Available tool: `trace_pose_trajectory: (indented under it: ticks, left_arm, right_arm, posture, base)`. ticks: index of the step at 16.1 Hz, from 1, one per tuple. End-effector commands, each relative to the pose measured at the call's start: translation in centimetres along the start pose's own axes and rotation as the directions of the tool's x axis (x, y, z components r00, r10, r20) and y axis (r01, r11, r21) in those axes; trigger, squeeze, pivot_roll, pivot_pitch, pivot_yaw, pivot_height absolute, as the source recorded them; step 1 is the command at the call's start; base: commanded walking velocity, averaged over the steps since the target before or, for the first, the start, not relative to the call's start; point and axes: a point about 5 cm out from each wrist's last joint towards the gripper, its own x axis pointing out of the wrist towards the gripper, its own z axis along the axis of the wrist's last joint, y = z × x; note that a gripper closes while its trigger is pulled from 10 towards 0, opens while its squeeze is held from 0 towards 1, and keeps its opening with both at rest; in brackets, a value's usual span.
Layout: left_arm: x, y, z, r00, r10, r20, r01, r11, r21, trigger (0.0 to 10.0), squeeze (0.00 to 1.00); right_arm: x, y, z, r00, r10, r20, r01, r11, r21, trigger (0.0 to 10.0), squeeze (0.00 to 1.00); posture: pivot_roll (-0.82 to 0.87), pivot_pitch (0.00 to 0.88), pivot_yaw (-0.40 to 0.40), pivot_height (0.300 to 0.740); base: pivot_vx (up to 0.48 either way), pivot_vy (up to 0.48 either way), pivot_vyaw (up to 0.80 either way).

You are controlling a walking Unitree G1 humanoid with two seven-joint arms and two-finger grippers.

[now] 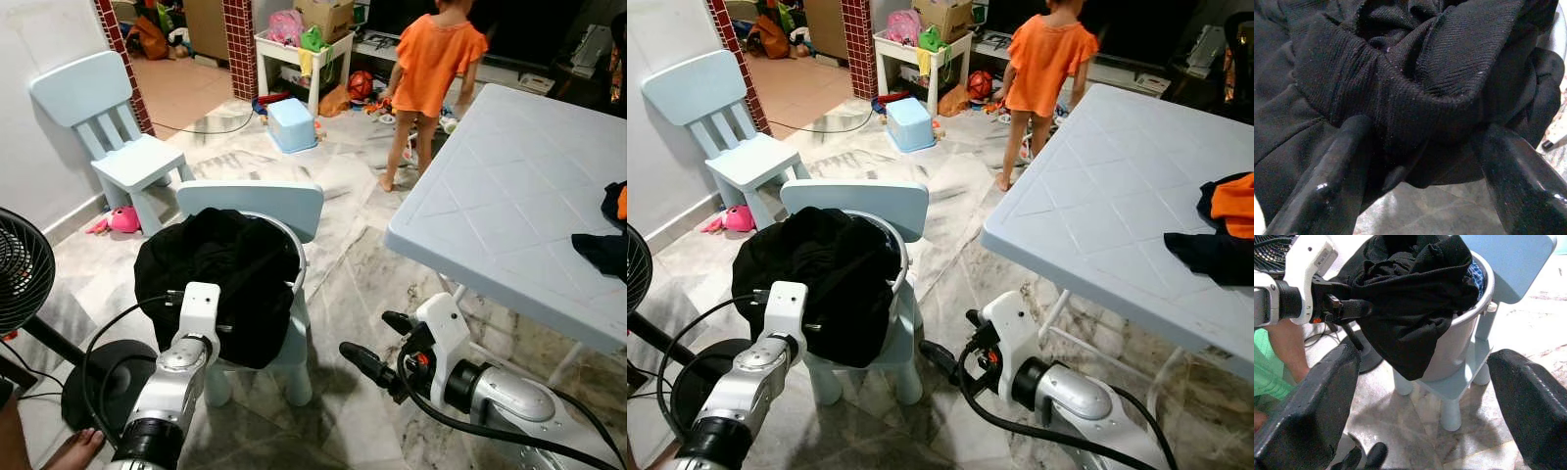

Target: Hang hanger

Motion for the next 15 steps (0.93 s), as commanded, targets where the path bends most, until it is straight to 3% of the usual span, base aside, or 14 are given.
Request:
trace_pose_trajectory:
  ticks: [1, 2, 5, 6, 8, 15]
  left_arm:
    - [0.2, 0.1, 0.6, 1.000, -0.002, 0.016, 0.002, 1.000, 0.007, 4.2, 0.00]
    - [0.3, 0.0, 0.7, 1.000, -0.006, 0.017, 0.006, 1.000, 0.007, 0.0, 0.00]
    - [0.6, 0.0, 1.0, 0.999, -0.005, 0.033, 0.005, 1.000, 0.014, 0.0, 0.00]
    - [0.7, 0.1, 1.3, 0.999, 0.000, 0.048, -0.001, 1.000, 0.024, 0.5, 0.00]
    - [0.8, 0.0, 1.5, 0.998, 0.001, 0.056, -0.002, 1.000, 0.020, 0.0, 0.00]
    - [0.9, 0.2, 1.7, 0.996, 0.026, 0.082, -0.027, 1.000, 0.014, 0.0, 0.00]
  right_arm:
    - [0.1, 0.0, 0.1, 1.000, -0.005, 0.005, 0.005, 1.000, -0.014, 10.0, 0.00]
    - [0.2, -0.1, 0.2, 1.000, -0.008, 0.007, 0.008, 1.000, -0.019, 10.0, 0.00]
    - [0.2, -0.3, 0.1, 1.000, -0.021, 0.009, 0.021, 1.000, -0.022, 10.0, 0.00]
    - [0.2, -0.3, 0.1, 1.000, -0.022, 0.010, 0.022, 1.000, -0.022, 10.0, 0.00]
    - [0.3, -0.1, 0.1, 1.000, -0.021, 0.012, 0.021, 1.000, -0.022, 10.0, 0.00]
    - [0.4, -0.4, 0.0, 0.999, -0.033, 0.014, 0.033, 0.999, -0.027, 10.0, 0.00]
  posture:
    - [-0.14, 0.039, -0.038, 0.740]
    - [-0.14, 0.035, -0.035, 0.740]
    - [-0.15, 0.034, -0.033, 0.740]
    - [-0.14, 0.035, -0.031, 0.740]
    - [-0.14, 0.037, -0.031, 0.740]
    - [-0.14, 0.037, -0.033, 0.740]
  base:
    - [0.000, 0.000, 0.00]
    - [0.000, 0.000, 0.00]
    - [0.000, 0.000, 0.00]
    - [0.000, 0.000, 0.00]
    - [0.000, 0.000, 0.00]
    - [0.000, 0.000, 0.00]
